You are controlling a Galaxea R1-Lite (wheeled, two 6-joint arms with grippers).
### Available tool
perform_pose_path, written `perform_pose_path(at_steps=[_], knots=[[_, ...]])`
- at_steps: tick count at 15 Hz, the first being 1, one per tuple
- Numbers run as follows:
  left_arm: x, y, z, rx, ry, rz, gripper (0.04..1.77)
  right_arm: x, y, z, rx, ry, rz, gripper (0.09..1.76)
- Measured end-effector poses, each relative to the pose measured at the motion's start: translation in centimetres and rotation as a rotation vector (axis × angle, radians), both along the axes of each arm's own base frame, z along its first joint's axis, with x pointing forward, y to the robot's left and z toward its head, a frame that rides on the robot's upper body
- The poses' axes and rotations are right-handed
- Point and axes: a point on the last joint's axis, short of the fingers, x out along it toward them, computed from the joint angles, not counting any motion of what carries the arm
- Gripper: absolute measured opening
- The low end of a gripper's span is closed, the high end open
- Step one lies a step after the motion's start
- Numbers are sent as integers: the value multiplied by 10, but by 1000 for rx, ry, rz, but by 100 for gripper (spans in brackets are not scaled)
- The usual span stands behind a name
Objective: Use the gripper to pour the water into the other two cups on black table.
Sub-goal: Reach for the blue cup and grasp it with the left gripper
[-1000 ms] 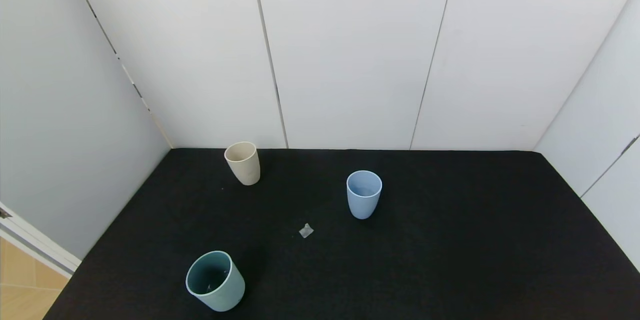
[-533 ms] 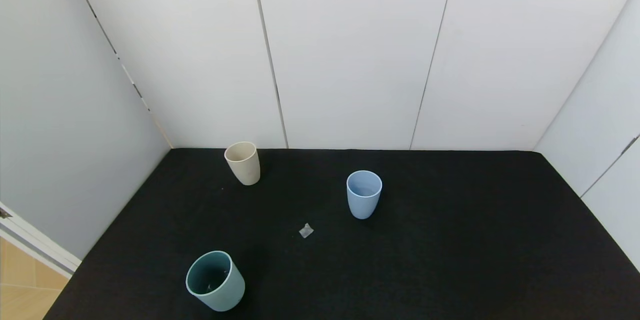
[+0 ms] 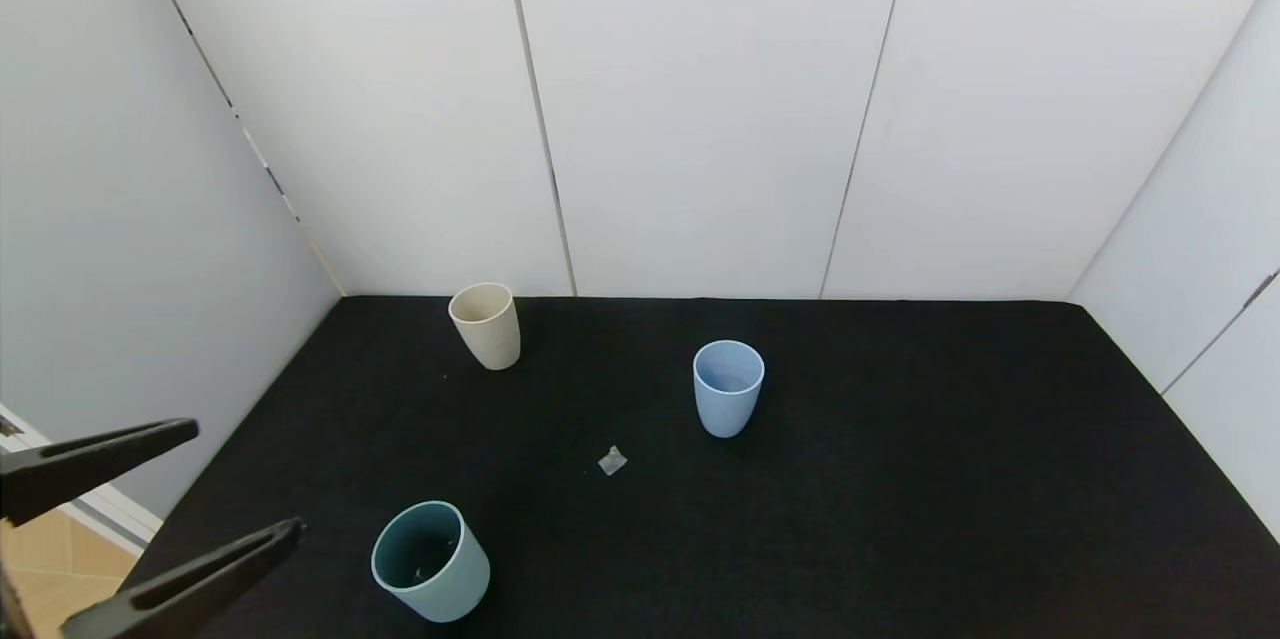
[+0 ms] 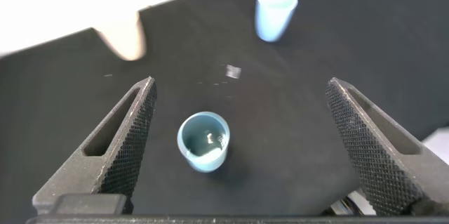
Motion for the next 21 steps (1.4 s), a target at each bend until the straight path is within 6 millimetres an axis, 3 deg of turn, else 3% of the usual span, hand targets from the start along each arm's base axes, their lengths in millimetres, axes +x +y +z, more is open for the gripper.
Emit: perform_pose_path(at_steps=[4,7,13,21], knots=[[48,-32,2,43,22,-44,172,0,0,0,0,0,0,171],[78,-63,-9,70,34,-80,172,0,0,0,0,0,0,171],[127,-114,-46,106,96,-161,172,0,0,0,0,0,0,171],[180,-159,-110,109,84,-155,172,0,0,0,0,0,0,171]])
